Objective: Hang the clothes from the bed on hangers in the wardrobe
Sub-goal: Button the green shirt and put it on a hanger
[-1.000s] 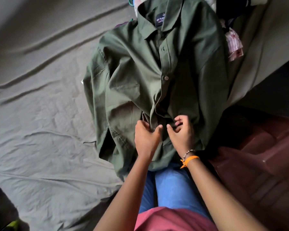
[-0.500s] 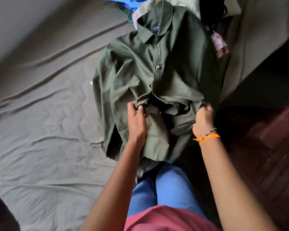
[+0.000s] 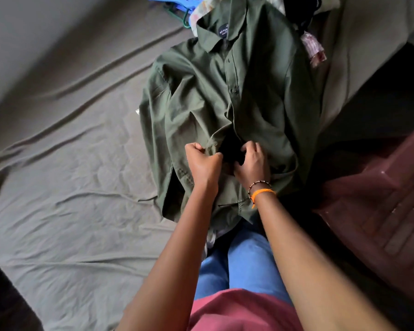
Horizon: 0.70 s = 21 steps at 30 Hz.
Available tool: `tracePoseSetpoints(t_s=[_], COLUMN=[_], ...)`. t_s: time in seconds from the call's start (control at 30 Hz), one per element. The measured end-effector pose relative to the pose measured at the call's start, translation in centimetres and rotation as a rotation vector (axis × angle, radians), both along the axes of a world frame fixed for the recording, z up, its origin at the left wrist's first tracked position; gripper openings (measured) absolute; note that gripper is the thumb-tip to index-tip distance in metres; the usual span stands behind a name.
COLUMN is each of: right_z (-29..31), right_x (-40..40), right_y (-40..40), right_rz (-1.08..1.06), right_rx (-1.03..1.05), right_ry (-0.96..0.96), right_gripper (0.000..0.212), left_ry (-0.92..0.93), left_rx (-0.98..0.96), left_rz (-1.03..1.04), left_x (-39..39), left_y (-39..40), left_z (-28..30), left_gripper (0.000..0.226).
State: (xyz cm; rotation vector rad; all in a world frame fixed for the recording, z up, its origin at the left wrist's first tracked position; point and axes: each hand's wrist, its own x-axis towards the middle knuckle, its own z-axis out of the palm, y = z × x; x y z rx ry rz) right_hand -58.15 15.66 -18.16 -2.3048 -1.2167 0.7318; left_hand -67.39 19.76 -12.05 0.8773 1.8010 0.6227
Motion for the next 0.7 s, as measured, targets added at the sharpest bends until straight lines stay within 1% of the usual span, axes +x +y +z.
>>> tracePoseSetpoints(t_s=[0.07,0.13,0.17,0.23,0.3,0.4,0.47,0.53,0.63,0.7], right_z=[-1.6,-2.6,-2.7,-2.6,-2.6,-2.1,-1.0,0.2,2.0,2.9], right_x=[-0.2,0.4,0.8,1.6,2.4,3.0,3.0,3.1,3.7,4.3], right_y=[0.2,0.8,1.1,1.4,1.2,0.5,0.0,-0.3,-0.9,-1.2], right_rz=[-0.067,-0.148,-0.195,-0.258,-0.253,-0.289,-0.430,-0.566,-0.625,-0.571], right_rx=[-0.102,-0.125,-0.098,0.003,0.098,0.217,0.238,0.273,0.370,0.345], right_ry=[-0.032,-0.102,-0.111,-0.085,-0.047,0.045,0.188,0.359,0.505,0.503], right_gripper=[0.039,0.043,0.039,0.024,0.009,0.004,0.009,0.004,0.030,0.033], left_ry=[0.162,0.245,0.266,0.288,0.267,0.222,0.186,0.135,0.047,0.006], left_rx=[0.063,0.141,0.174,0.226,0.274,0.349,0.368,0.337,0.231,0.148], left_rz=[-0.028,-0.086,-0.126,-0.194,-0.258,-0.380,-0.431,-0.429,-0.313,-0.235], left_x=[-0.6,-1.2,-1.6,-2.2,-2.4,-2.4,-2.2,-1.9,-1.0,-0.7], left_y=[-0.3,-0.7,-0.9,-1.4,-2.0,-3.0,-3.4,-3.5,-3.4,-3.2], left_z=[-0.4,-0.7,-0.8,-0.8,-0.8,-0.8,-0.8,-0.4,0.0,-0.4], left_gripper=[0.036,0.032,0.031,0.032,0.030,0.026,0.020,0.018,0.019,0.021])
